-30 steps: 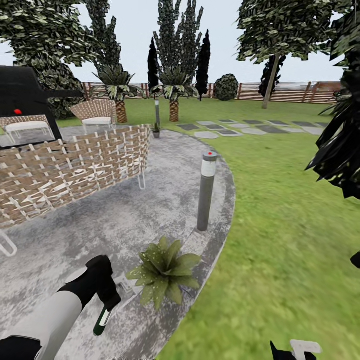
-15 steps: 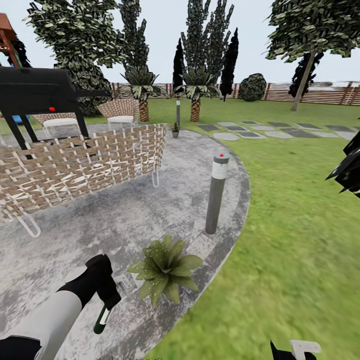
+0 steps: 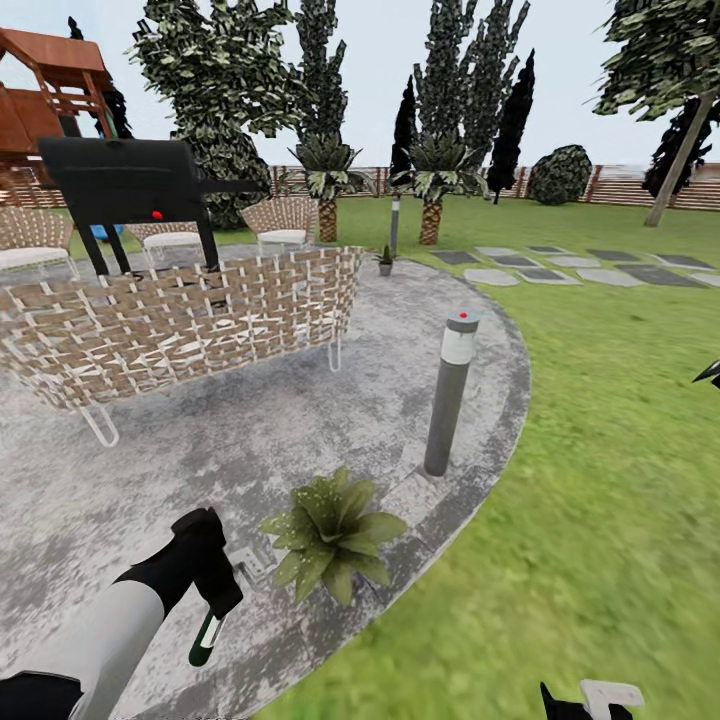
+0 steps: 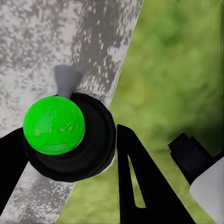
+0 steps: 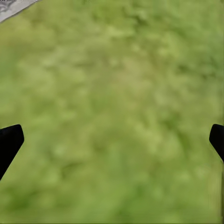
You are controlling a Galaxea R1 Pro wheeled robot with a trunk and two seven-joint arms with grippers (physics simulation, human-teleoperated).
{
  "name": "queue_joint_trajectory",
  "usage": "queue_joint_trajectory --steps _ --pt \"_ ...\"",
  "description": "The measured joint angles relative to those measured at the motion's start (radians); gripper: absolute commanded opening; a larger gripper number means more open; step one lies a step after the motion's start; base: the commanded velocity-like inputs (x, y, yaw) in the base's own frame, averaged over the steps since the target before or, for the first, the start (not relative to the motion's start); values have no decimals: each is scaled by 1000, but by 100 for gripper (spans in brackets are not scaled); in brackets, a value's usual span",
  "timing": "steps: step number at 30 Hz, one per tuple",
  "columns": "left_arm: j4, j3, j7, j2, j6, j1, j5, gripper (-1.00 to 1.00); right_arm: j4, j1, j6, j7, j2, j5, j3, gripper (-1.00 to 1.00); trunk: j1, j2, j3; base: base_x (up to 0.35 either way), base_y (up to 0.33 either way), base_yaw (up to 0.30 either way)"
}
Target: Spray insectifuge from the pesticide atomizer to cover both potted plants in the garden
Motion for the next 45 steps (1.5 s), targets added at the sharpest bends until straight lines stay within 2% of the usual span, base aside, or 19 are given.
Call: queue_joint_trajectory --steps 5,9,11,17,45 --pt "1 1 0 0 0 0 0 -100 -1 0 0 0 -4 0 0 100 0 0 0 0 -274 24" --pt "1 1 0 0 0 0 0 -100 -2 0 -1 -1 -5 48 -1 100 0 0 0 0 -274 1" --pt "1 1 0 0 0 0 0 -100 -2 0 -2 -1 -5 59 -1 100 0 0 0 0 -274 0" --pt "0 1 0 0 0 0 0 -100 -1 0 -1 -1 -1 62 -2 100 0 0 0 0 -274 61" --pt "2 3 0 1 1 0 0 -100 -1 0 -2 -1 0 63 -2 100 0 0 0 34 -274 264"
